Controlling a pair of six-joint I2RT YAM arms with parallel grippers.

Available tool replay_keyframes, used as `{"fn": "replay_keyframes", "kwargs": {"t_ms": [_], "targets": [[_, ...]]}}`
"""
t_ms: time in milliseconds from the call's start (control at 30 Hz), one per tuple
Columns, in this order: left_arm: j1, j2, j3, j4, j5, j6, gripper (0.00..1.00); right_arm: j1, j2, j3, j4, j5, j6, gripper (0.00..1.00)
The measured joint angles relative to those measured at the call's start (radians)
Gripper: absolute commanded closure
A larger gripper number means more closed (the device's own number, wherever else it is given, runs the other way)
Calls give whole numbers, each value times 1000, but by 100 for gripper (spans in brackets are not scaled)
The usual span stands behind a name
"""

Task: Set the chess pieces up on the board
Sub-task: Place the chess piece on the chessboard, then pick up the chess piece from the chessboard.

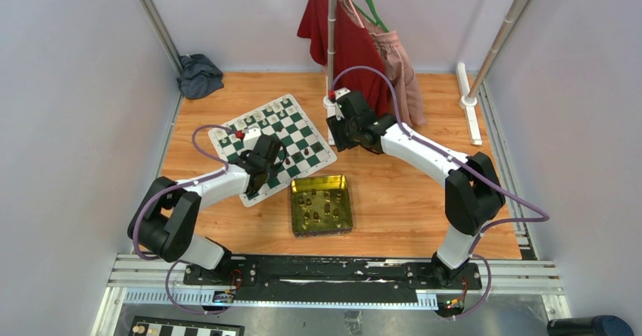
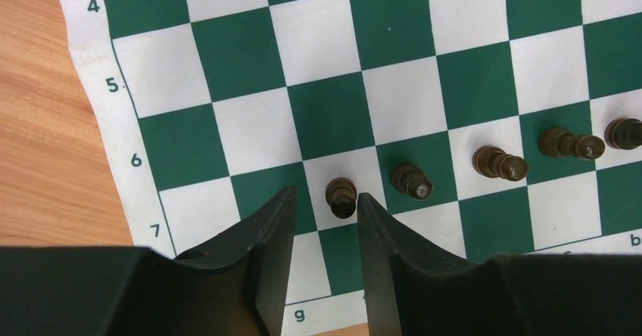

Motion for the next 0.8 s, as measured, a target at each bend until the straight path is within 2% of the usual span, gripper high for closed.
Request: {"fn": "replay_keyframes", "kwargs": {"t_ms": [167, 400, 467, 667, 800], "targets": [[0, -18, 40, -45, -21, 5, 50, 0, 0, 0, 0, 0, 0, 48], [0, -60, 153, -91, -53, 54, 24, 0, 0, 6, -2, 0, -1, 48], [0, -53, 203, -99, -63, 79, 19, 0, 0, 10, -2, 0, -1, 48], [0, 61, 355, -90, -64, 161, 20, -19, 1, 42, -2, 0, -1, 48], [8, 175, 417, -69, -41, 185, 28, -43, 5, 51, 2, 0, -1, 48]]}}
